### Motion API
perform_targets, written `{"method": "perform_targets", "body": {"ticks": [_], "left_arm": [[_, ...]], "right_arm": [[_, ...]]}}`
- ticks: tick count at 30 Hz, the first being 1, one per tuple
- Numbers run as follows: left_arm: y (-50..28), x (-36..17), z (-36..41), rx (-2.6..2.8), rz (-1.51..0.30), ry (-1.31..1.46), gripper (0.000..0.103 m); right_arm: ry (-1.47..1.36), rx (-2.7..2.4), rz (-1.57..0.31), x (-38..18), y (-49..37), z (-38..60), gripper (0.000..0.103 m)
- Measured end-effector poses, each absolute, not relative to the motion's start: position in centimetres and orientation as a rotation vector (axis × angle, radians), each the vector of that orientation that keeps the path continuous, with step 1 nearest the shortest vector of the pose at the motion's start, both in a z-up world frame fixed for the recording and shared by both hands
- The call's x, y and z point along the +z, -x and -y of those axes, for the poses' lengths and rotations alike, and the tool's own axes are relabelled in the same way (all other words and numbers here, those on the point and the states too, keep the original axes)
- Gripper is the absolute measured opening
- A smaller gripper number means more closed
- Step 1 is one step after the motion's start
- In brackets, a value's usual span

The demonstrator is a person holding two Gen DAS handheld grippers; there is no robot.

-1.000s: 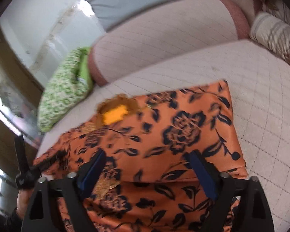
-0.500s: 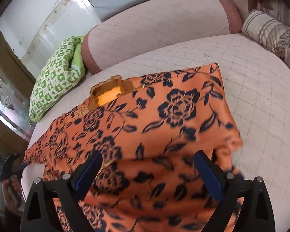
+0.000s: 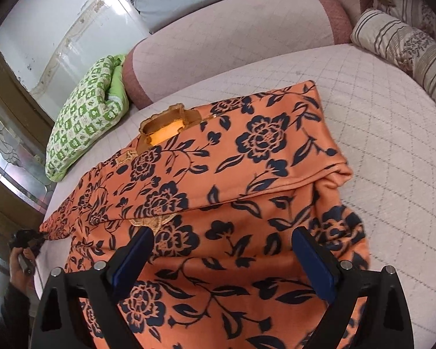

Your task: Fold small clothes

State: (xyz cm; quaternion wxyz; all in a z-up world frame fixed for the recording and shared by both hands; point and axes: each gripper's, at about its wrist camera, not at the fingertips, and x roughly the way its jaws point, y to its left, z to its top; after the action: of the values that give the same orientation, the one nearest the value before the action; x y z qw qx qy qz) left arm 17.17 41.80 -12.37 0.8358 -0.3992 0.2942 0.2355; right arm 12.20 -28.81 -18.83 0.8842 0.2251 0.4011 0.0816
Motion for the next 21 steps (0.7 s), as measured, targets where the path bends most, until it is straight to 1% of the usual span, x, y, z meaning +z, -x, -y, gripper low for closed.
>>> {"method": "perform_targets", "body": {"ticks": [3, 5, 7, 9, 11, 12, 13, 14, 15, 16, 17, 18, 20, 21], "left_arm": [[-17.9, -6.2, -34.6, 0.425, -0.527, 0.55, 0.006], [-18.4, -2.3, -27.1, 0.325, -0.449, 0.35, 0.006], [-19.0, 0.2, -18.9, 0.2, -0.396, 0.182, 0.006], [-19.4, 0.9, -10.6, 0.078, -0.381, 0.046, 0.006], [-18.7, -0.2, -2.1, -0.055, -0.377, -0.074, 0.007], [-18.5, -1.3, 1.6, -0.114, -0.393, -0.135, 0.01], [-18.7, -3.3, 5.6, -0.192, -0.451, -0.216, 0.016], [-19.3, -5.6, 8.7, -0.266, -0.534, -0.275, 0.024], [-20.0, -8.2, 10.8, -0.317, -0.626, -0.312, 0.045], [-20.9, -11.3, 12.3, -0.345, -0.753, -0.345, 0.052], [-21.4, -13.6, 12.6, -0.333, -0.851, -0.363, 0.052], [-21.3, -14.9, 12.1, -0.301, -0.891, -0.357, 0.052], [-20.5, -14.7, 9.4, -0.277, -0.861, -0.29, 0.052], [-20.2, -14.0, 7.8, -0.272, -0.841, -0.261, 0.054]], "right_arm": [[-0.511, 0.159, -0.801, -18.9, -11.6, 30.1, 0.097], [-0.549, 0.156, -0.784, -19.2, -11.1, 30.9, 0.097], [-0.569, 0.158, -0.776, -19.4, -10.7, 31.5, 0.097], [-0.582, 0.158, -0.755, -19.2, -10.1, 32.3, 0.097], [-0.598, 0.148, -0.734, -19.1, -9.3, 33.1, 0.097], [-0.609, 0.143, -0.727, -19.0, -8.9, 33.6, 0.097], [-0.624, 0.14, -0.725, -19.1, -8.6, 34.1, 0.097], [-0.634, 0.139, -0.733, -19.3, -8.4, 34.6, 0.097], [-0.638, 0.136, -0.742, -19.4, -8.3, 34.9, 0.097], [-0.639, 0.127, -0.748, -19.5, -8.1, 35.2, 0.097], [-0.64, 0.123, -0.751, -19.4, -7.9, 35.5, 0.097], [-0.639, 0.127, -0.751, -19.3, -7.8, 35.8, 0.097], [-0.621, 0.129, -0.736, -18.6, -7.5, 36.2, 0.097], [-0.615, 0.133, -0.734, -18.4, -7.6, 36.3, 0.097]]}}
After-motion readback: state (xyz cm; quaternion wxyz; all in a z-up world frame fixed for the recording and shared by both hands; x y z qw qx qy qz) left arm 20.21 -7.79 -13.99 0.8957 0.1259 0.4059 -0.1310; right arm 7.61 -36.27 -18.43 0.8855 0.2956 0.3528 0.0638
